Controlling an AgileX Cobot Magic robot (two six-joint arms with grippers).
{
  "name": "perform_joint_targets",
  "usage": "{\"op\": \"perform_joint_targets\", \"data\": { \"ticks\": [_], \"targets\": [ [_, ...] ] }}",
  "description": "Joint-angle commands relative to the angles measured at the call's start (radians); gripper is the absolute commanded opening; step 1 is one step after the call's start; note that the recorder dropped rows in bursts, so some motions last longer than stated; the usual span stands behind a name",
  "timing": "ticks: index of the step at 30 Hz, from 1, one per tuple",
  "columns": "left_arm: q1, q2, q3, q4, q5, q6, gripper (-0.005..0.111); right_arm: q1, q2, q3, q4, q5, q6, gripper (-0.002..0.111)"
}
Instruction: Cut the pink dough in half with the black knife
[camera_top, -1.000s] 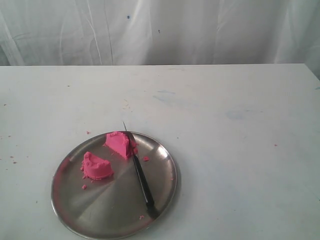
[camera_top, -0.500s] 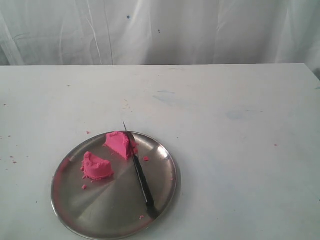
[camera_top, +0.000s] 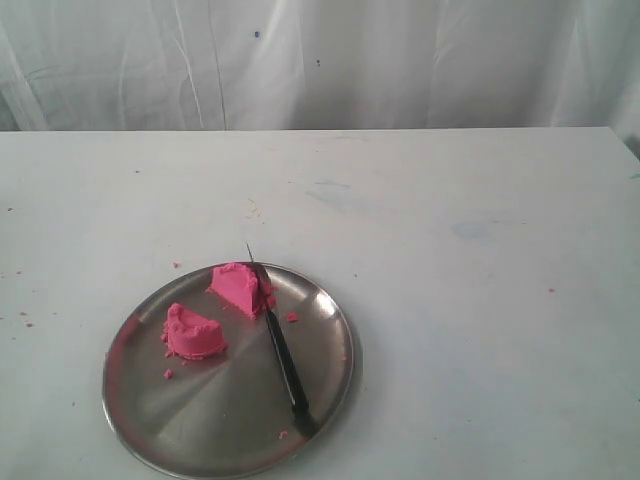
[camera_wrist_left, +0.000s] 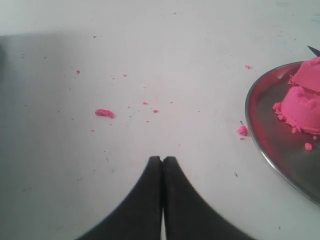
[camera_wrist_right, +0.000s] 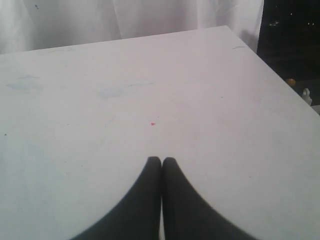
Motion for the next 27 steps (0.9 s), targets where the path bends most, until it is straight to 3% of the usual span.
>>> {"op": "perform_joint_targets", "data": {
  "ticks": [1, 27],
  "targets": [
    [0.001, -0.005, 0.004, 0.000, -0.005, 0.006, 0.000, 0.004, -0.006, 0.002, -0.005, -0.008, 0.006, 0.000],
    [0.001, -0.005, 0.004, 0.000, -0.005, 0.006, 0.000, 0.003, -0.006, 0.002, -0.005, -0.008, -0.003, 0.000]
  ]
}}
